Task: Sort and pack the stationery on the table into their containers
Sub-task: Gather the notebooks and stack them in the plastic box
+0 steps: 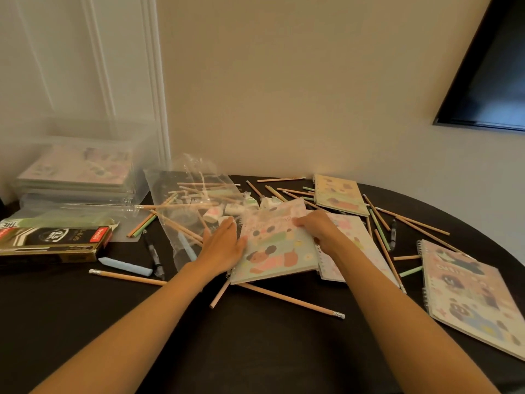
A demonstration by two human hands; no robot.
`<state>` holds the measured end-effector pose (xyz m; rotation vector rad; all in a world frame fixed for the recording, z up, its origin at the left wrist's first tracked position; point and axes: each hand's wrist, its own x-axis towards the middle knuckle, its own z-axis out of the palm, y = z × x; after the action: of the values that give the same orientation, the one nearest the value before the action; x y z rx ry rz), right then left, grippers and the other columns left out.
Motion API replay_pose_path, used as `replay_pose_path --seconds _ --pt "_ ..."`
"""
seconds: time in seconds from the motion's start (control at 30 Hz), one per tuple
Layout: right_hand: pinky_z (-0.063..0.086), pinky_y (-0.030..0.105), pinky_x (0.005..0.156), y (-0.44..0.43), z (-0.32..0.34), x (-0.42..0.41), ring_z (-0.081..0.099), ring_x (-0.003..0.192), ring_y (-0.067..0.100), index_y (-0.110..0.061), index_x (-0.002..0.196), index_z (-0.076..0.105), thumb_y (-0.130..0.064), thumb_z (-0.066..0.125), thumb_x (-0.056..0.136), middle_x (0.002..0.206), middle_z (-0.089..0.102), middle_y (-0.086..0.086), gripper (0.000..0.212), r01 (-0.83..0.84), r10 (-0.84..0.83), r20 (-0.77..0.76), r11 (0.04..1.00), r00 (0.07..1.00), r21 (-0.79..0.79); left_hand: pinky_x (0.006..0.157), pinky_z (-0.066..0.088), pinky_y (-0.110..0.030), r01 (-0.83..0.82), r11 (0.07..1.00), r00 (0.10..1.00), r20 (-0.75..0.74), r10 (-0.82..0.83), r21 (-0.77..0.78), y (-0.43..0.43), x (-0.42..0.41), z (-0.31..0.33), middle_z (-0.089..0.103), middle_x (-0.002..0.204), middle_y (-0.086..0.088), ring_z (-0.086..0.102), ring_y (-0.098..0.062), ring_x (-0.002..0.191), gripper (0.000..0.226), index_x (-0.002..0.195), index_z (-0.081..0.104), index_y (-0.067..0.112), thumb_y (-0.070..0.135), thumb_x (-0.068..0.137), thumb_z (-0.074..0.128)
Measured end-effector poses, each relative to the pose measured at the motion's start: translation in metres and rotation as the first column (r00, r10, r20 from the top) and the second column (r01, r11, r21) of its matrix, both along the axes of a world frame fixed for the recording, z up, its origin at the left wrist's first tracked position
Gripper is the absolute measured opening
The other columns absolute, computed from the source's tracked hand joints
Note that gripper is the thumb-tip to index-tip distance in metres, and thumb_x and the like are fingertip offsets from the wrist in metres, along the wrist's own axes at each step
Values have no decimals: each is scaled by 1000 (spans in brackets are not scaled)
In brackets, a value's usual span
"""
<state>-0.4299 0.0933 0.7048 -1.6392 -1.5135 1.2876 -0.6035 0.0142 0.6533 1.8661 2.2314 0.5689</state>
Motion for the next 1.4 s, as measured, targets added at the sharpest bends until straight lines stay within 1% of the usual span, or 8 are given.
replay_pose_path --seconds 0.2,0.33,0.53,0.7,0.87,1.03,1.27,1.4 --pt "45 19 38 0 13 40 58 60 19 -1 126 50 -9 53 93 93 63 12 34 50 -63 -228 997 972 -62 111 24 -42 -100 988 992 95 89 118 14 -7 7 38 142 -15 31 -27 134 39 130 42 1 12 92 41" --pt "45 20 33 0 3 64 61 38 16 3 128 49 -13 54 94 70 63 10 38 163 -225 -390 969 893 -184 103 34 -35 -175 975 979 133 157 137 20 -8 10 49 132 -13 42 -27 124 37 127 48 5 13 90 49" --pt "53 45 78 -12 -8 43 59 105 37 -2 133 41 -2 44 96 127 56 18 38 224 -327 -654 945 682 -239 80 38 -33 -159 969 949 300 96 191 16 5 19 56 102 -13 52 -24 100 21 94 57 6 17 96 39" --pt "52 39 71 -17 -15 15 58 98 28 -2 136 39 -1 43 96 118 57 14 40 254 -276 -738 956 616 -146 90 37 -30 -303 928 599 801 8 216 -1 24 49 57 114 5 51 -14 111 49 119 55 13 48 98 28" --pt "51 39 76 -26 -11 -3 60 91 23 -8 126 48 2 47 93 101 62 6 34 146 -172 -804 984 569 -107 68 58 -38 -308 944 239 970 -39 114 -5 28 62 65 111 -3 65 -18 93 30 122 49 19 15 93 55" --pt "51 37 69 -26 1 18 61 82 25 -3 114 50 -2 46 89 97 62 13 25 87 -147 -856 989 496 -119 63 50 -33 -390 919 309 949 67 62 -6 -4 71 57 120 -4 59 -22 95 38 133 42 14 4 96 44" --pt "59 34 56 -30 13 27 69 83 24 -16 106 54 -1 49 92 105 66 10 21 -146 74 -622 987 780 -66 55 44 -24 -280 960 572 806 152 17 -7 -33 84 59 96 -7 55 -15 72 15 106 55 16 18 99 42" --pt "58 29 54 -22 16 28 65 80 22 -10 124 49 5 46 92 97 64 9 35 16 -53 -718 998 694 -58 82 41 -33 -210 956 952 267 151 207 -6 -57 67 58 119 -12 54 -25 105 26 112 62 8 13 96 42"
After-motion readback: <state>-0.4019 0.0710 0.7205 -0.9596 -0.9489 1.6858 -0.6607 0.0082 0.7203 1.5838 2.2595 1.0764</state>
